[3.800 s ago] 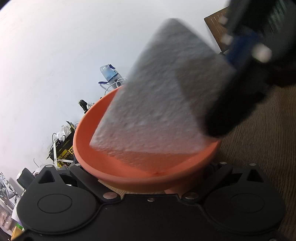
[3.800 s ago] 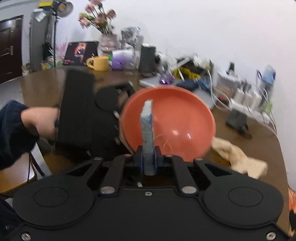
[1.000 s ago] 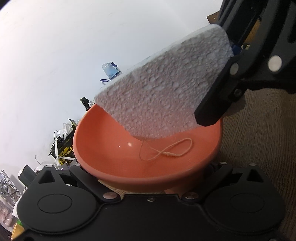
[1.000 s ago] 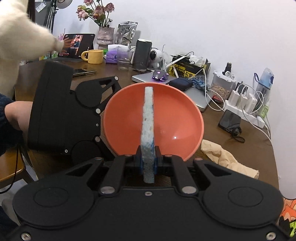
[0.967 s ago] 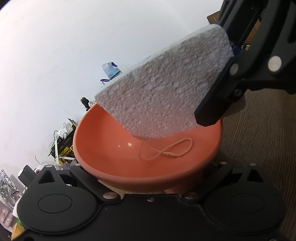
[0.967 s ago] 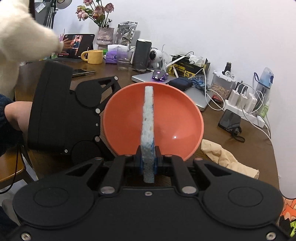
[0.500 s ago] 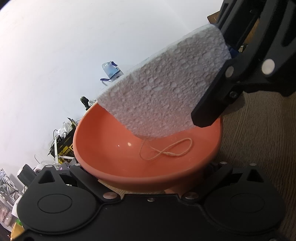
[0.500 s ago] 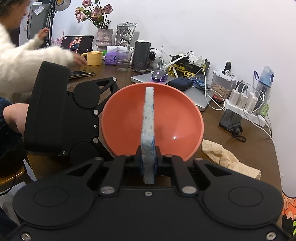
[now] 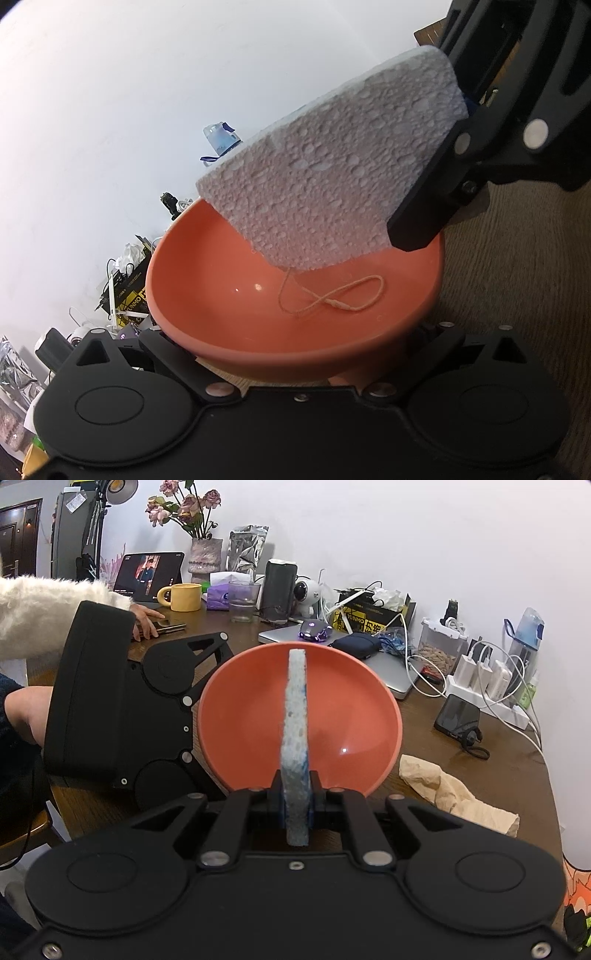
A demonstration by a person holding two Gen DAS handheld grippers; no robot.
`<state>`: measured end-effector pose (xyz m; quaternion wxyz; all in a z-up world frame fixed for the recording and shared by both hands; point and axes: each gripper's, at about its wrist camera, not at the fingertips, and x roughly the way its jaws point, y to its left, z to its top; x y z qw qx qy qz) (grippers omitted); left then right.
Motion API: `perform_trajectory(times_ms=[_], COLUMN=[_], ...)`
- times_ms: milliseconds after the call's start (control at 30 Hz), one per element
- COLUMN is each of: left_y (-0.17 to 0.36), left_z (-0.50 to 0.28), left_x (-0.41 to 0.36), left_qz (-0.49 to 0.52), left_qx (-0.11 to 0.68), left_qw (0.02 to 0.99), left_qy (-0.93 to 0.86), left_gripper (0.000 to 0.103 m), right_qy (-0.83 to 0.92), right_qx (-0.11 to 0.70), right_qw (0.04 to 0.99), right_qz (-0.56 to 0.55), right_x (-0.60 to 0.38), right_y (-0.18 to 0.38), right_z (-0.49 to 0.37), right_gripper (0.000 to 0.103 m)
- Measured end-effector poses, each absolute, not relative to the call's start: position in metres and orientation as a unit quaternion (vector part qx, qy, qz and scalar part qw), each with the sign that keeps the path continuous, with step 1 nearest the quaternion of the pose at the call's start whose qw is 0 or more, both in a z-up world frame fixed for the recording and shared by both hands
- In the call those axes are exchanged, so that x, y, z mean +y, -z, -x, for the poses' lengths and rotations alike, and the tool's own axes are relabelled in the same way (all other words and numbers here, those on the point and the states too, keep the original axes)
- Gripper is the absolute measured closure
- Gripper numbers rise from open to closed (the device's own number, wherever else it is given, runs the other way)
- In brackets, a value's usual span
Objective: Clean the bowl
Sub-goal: 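Press the sponge against the bowl's inner wall with the right gripper while the left gripper holds it, then tilt the bowl with the left gripper while the right gripper scrubs inside with the sponge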
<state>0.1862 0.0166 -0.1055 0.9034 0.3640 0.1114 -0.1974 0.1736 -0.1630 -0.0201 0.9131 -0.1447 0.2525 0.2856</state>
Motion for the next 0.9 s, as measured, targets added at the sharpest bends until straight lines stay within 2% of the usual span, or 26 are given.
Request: perform_trajectory(times_ms=[367, 467, 567, 900], left_y=[0.091, 0.093, 0.119, 0.119], left_z=[-0.182, -0.176, -0.184, -0.184], left_x=[0.005, 0.003, -0.019, -0.018], left_qz=[-0.364, -0.364, -0.364, -0.364], left_qx=[0.111, 0.111, 0.110, 0.109], left_qw=[0.904, 0.903, 0.903, 0.904], left_qy=[0.198, 0.198, 0.198, 0.197], left_gripper=[0.003, 0.003, 0.003, 0.003], right_qy=[-0.286, -0.285, -0.283, -0.273], right_qx=[0.254, 0.248, 0.243, 0.245], right_qw=[0.913, 0.915, 0.918, 0.920], right_qz=[0.140, 0.142, 0.135, 0.136], right_x=[-0.161, -0.160, -0.162, -0.162], right_y=[0.021, 0.020, 0.019, 0.015], right_z=[-0.176, -0.174, -0.174, -0.176], right_gripper=[0.091, 0.091, 0.091, 0.092])
